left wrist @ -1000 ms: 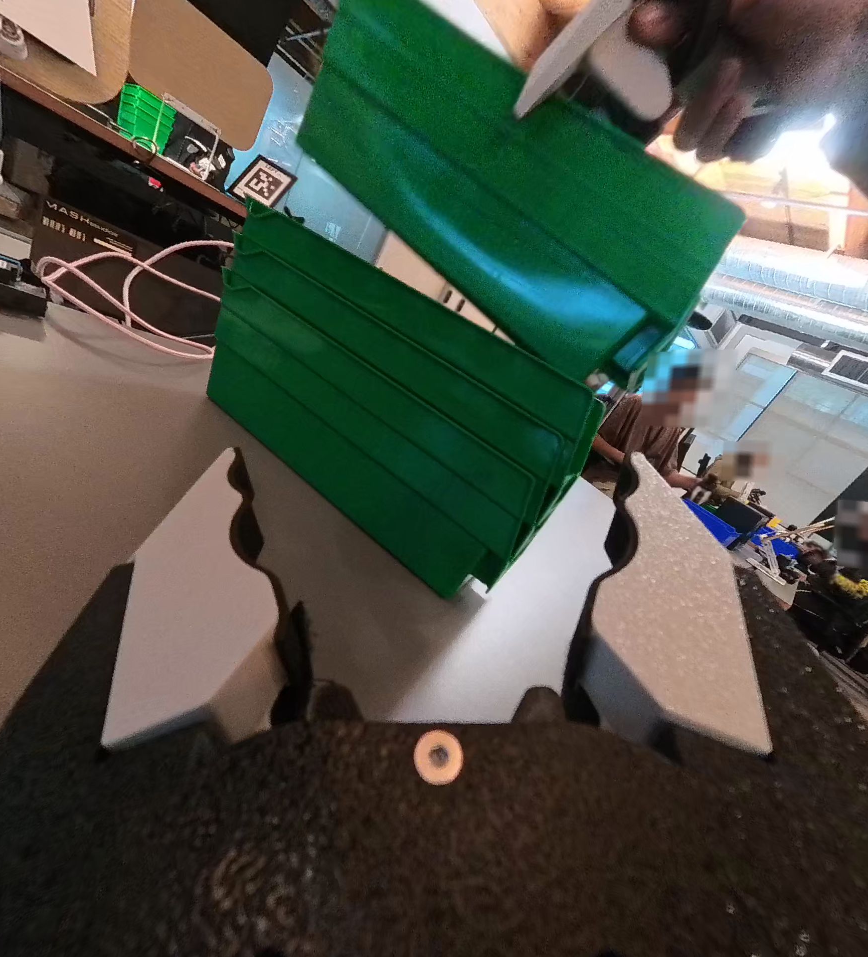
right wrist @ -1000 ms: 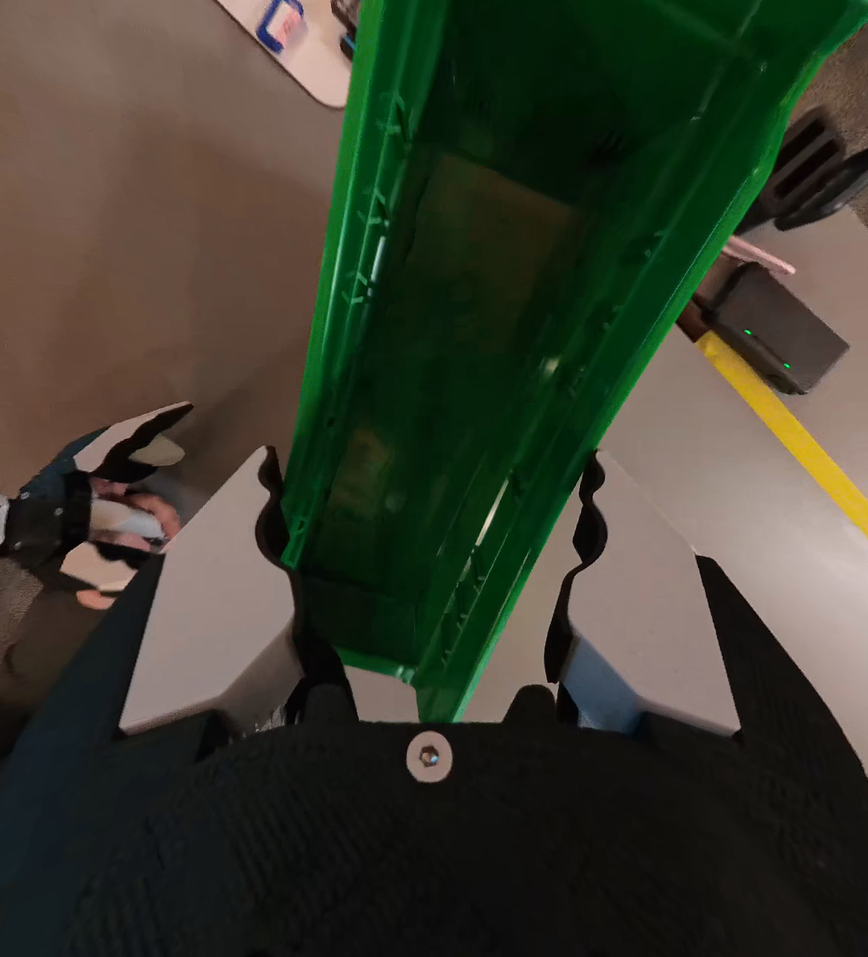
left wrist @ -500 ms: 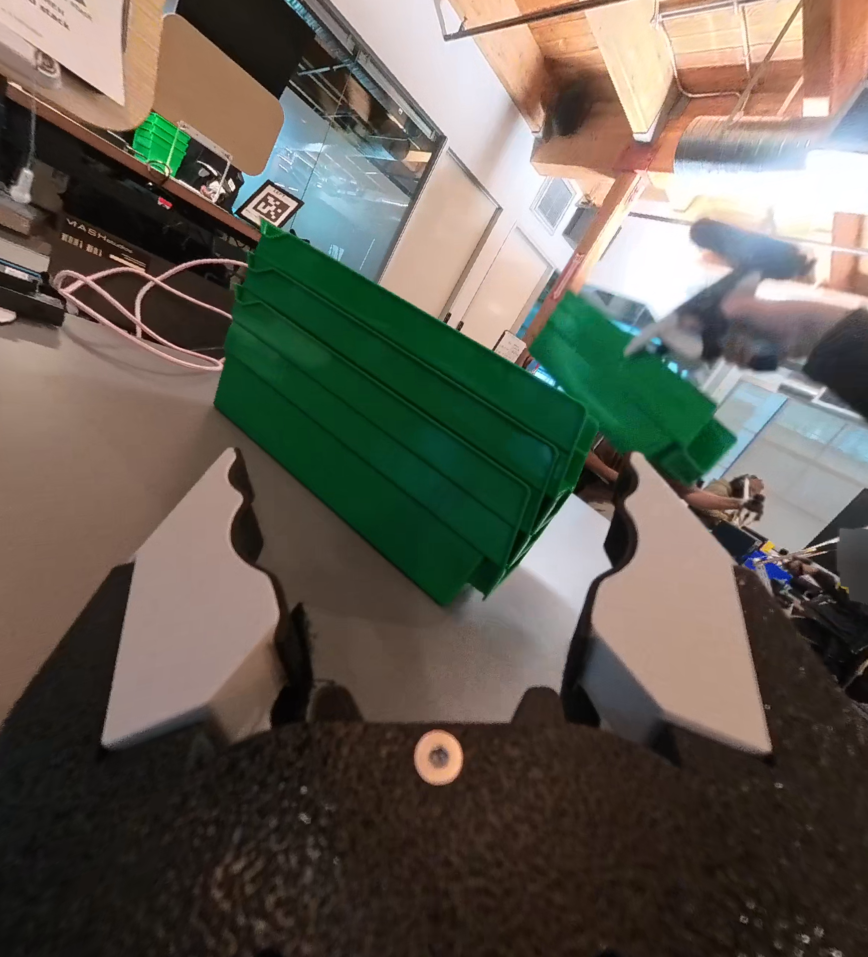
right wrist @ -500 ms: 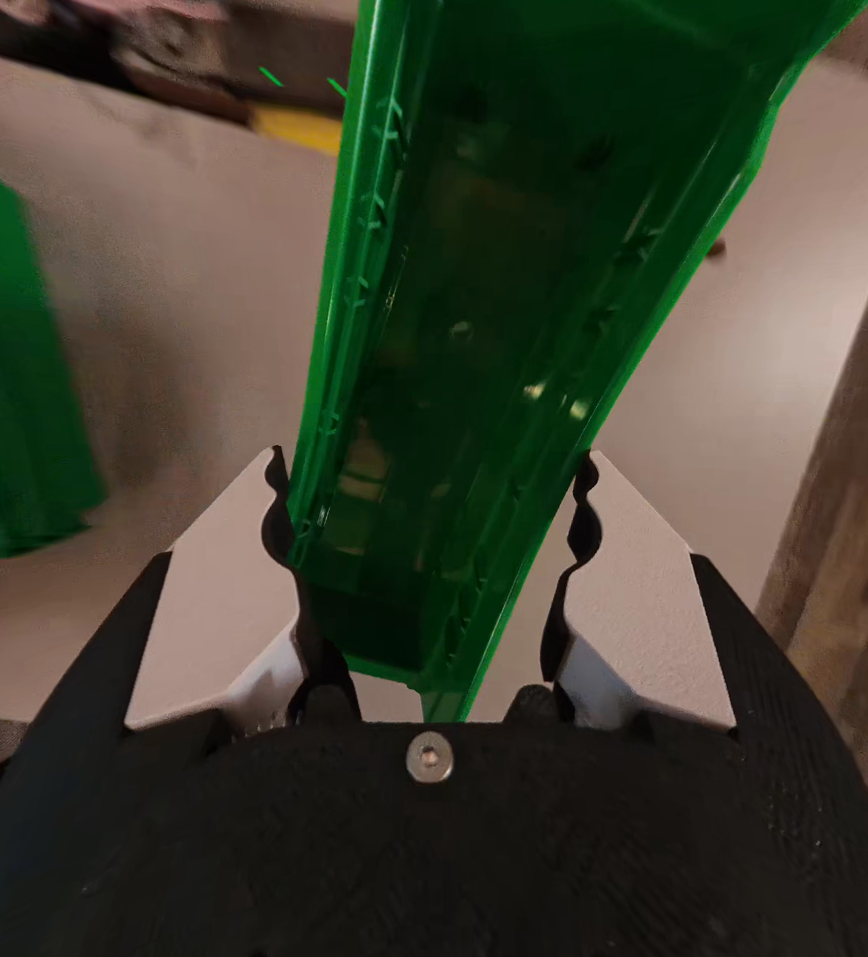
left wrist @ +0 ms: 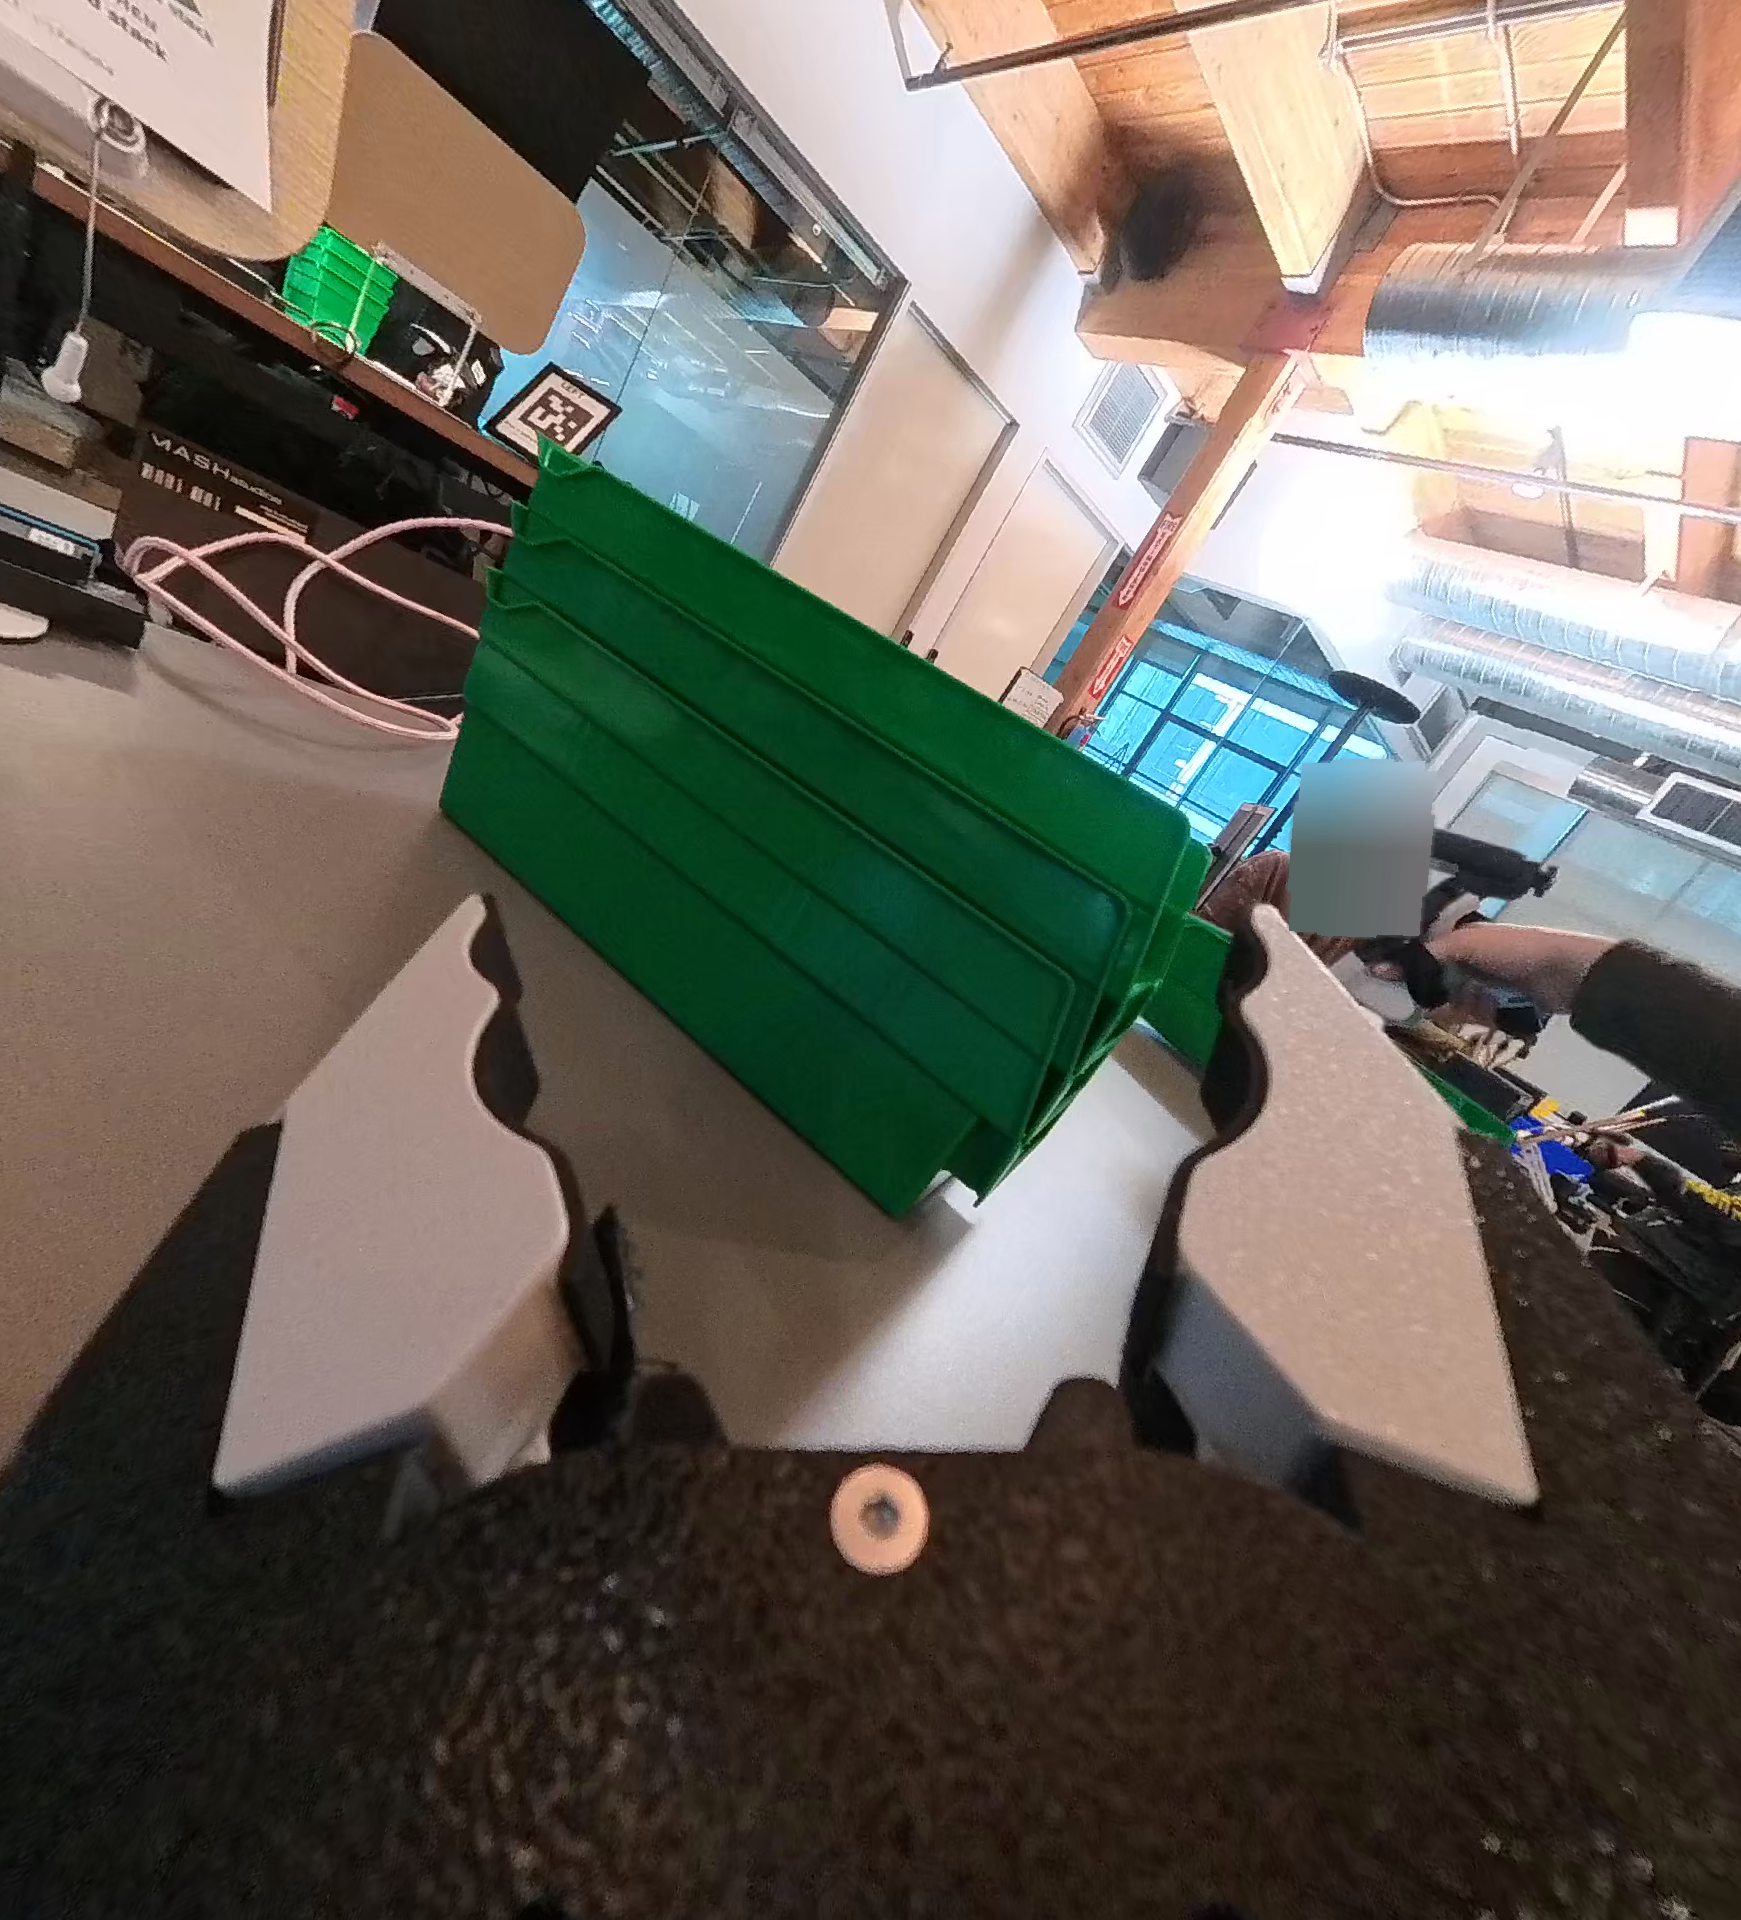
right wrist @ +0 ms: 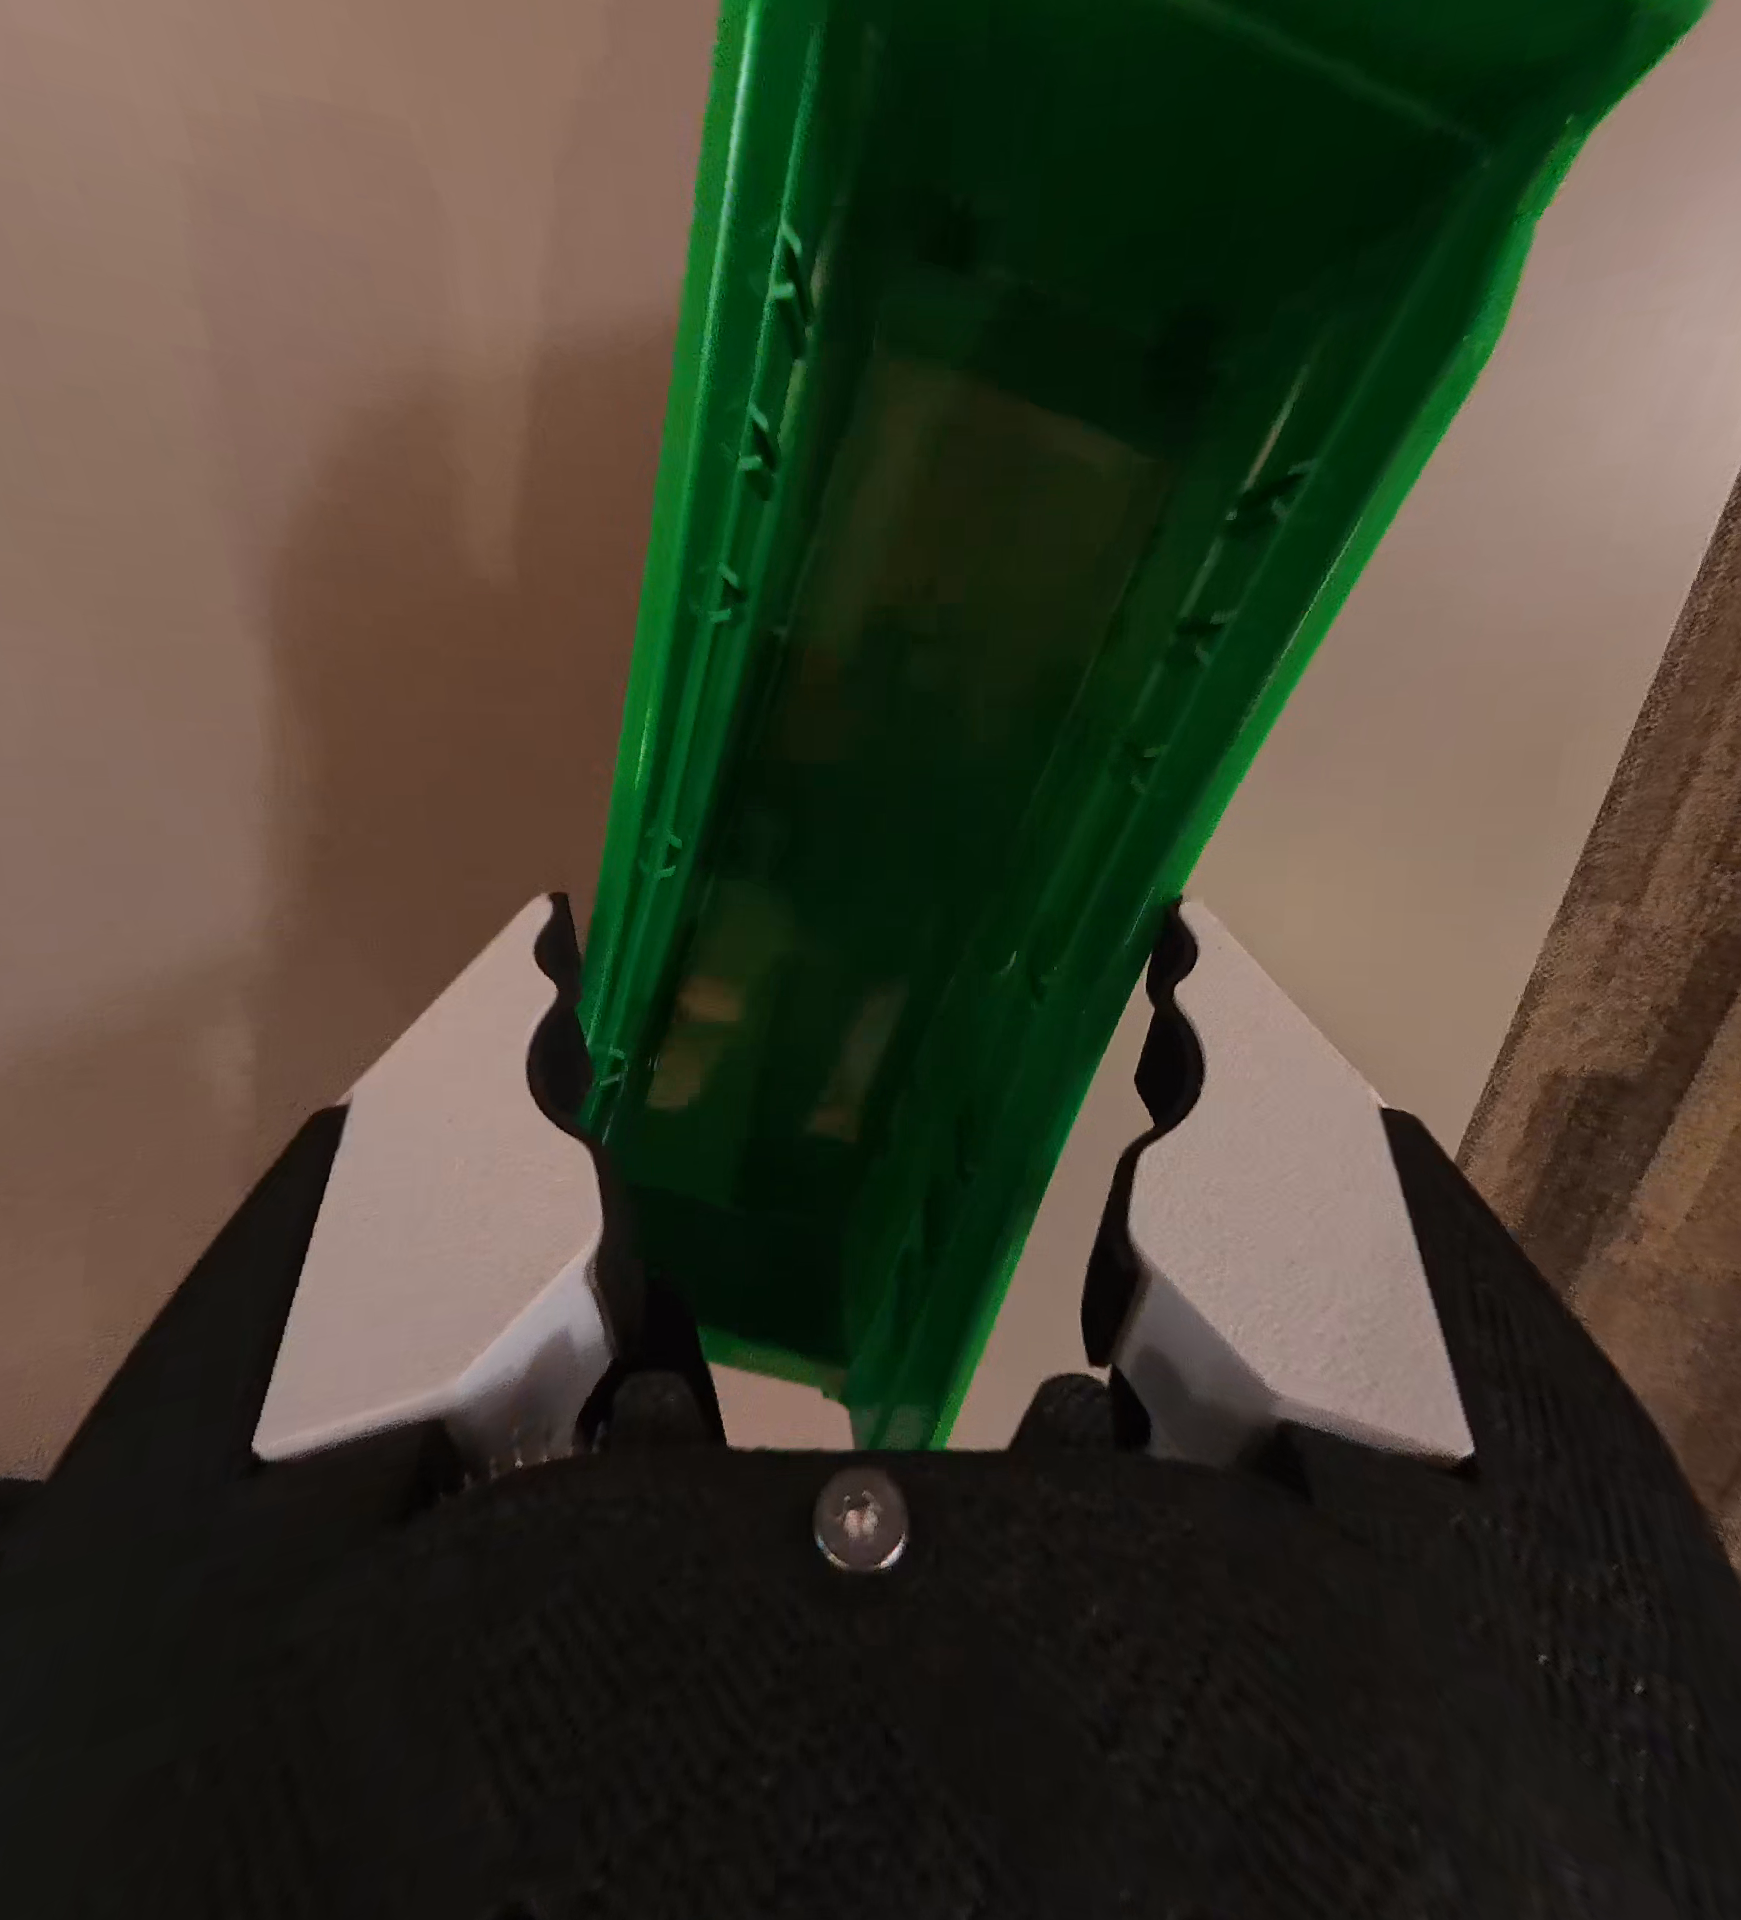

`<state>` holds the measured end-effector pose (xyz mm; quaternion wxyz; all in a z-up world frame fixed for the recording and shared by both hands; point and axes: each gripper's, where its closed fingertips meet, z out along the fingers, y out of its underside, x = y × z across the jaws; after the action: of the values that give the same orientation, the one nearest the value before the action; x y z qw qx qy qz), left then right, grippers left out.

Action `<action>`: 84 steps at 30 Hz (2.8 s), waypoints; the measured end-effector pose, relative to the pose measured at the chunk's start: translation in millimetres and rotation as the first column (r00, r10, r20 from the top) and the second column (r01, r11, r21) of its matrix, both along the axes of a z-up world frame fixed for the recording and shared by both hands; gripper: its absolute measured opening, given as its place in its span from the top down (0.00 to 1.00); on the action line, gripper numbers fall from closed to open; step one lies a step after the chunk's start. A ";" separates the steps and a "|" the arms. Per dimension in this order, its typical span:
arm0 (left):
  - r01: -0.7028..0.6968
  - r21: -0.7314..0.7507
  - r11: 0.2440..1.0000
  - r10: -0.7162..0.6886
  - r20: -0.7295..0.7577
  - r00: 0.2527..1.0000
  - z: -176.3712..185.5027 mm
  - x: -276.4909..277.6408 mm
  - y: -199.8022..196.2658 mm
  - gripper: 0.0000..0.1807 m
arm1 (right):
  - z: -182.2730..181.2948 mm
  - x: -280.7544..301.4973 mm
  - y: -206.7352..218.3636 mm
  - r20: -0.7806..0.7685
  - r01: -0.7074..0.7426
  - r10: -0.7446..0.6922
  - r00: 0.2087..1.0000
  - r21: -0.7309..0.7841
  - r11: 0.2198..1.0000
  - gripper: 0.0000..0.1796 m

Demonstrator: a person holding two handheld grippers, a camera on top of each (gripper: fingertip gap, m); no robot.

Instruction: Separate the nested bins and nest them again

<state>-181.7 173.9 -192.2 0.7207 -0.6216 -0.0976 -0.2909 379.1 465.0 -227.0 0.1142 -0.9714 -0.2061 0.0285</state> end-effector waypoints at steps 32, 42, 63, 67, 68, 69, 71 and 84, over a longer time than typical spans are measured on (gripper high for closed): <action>-0.015 0.015 1.000 0.014 0.047 0.999 2.1 -5.3 -4.3 0.30 | 119.7 -417.4 -144.7 -0.388 -0.612 0.640 0.663 0.213 0.762 0.24; -0.003 0.048 0.999 -0.003 0.119 0.993 5.7 -11.2 -8.5 0.28 | 51.4 -519.5 -126.3 0.046 -0.616 0.614 0.788 0.075 0.784 0.11; 0.003 0.046 0.999 -0.010 0.166 0.986 4.3 -15.0 -8.3 0.28 | 72.0 -520.9 -119.8 0.043 -0.591 0.589 0.807 0.045 0.806 0.46; 0.003 0.044 0.999 -0.010 0.170 0.985 3.8 -15.7 -7.8 0.28 | 77.2 -518.4 -112.0 0.047 -0.593 0.592 0.805 0.088 0.800 0.46; 0.003 0.043 0.999 -0.011 0.172 0.985 3.5 -15.7 -7.6 0.28 | 80.7 -518.8 -110.6 0.035 -0.592 0.592 0.805 0.099 0.800 0.46; 0.005 0.041 0.999 -0.012 0.173 0.985 3.3 -15.7 -7.4 0.28 | 85.9 -519.8 -109.2 0.015 -0.587 0.589 0.808 0.113 0.802 0.46; 0.006 0.041 0.999 -0.013 0.176 0.984 3.2 -15.9 -7.3 0.28 | 97.1 -518.9 -107.6 -0.017 -0.577 0.584 0.812 0.125 0.807 0.46; 0.001 0.063 0.998 -0.014 0.205 0.979 5.6 -18.9 -11.7 0.27 | 193.2 -416.7 -76.5 -0.061 -0.498 0.548 0.835 0.343 0.797 0.45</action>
<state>-200.5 162.2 -186.6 0.7250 -0.5656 -0.1601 -0.3589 -37.6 388.4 -33.7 0.2703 -0.8401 -0.4590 0.1021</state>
